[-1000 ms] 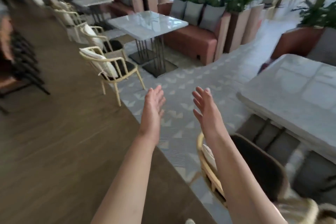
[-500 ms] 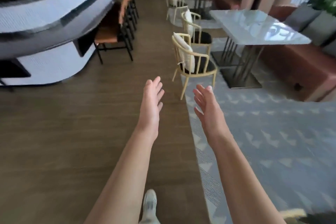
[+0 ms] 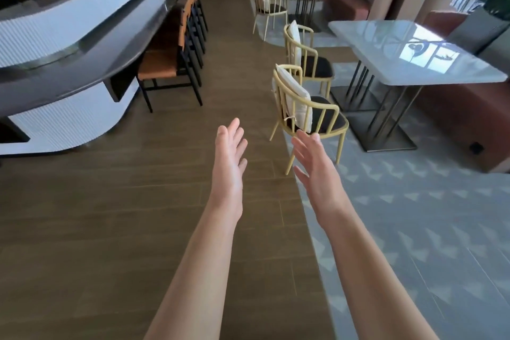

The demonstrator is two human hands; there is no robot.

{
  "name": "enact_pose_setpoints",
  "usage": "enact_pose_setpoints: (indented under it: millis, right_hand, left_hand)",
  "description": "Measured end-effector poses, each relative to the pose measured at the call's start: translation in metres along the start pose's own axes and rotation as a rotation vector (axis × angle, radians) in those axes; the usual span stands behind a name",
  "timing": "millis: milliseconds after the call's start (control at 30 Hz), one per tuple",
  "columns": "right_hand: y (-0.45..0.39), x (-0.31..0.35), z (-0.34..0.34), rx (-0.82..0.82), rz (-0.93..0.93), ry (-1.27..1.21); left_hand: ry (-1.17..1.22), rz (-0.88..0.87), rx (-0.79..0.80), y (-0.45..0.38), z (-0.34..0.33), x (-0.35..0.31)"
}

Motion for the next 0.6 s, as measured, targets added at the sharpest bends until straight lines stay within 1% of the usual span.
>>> enact_pose_setpoints:
  millis: [67,233,367,467,600]
  right_hand:
    - [-0.028,0.001,0.005,-0.012,0.017,0.002]
    - [-0.111,-0.005,0.026,-0.032,0.006,-0.029]
    - [-0.192,-0.007,0.055,-0.035,-0.003,-0.092]
    - [-0.249,0.010,0.073,-0.015,-0.002,-0.112]
    - [-0.324,0.041,0.093,0.017,0.046,-0.092]
  left_hand:
    - [-0.014,-0.016,0.011,-0.027,0.005,-0.002]
    - [-0.011,0.030,0.015,-0.111,0.018,0.009]
    - [-0.047,0.060,0.045,-0.185,0.006,0.015]
    - [-0.082,0.061,0.043,-0.242,-0.004,0.006]
    - [-0.091,0.023,0.028,-0.320,-0.013,-0.011]
Point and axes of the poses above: each hand's wrist, its own y-axis away from the middle knuckle, its own z-axis out of the back of the hand, x = y × z, the point moved 1 cm from there along -y, towards the middle knuckle, and after that the axes turned 14 degrees about x, right-handed, at the moved point
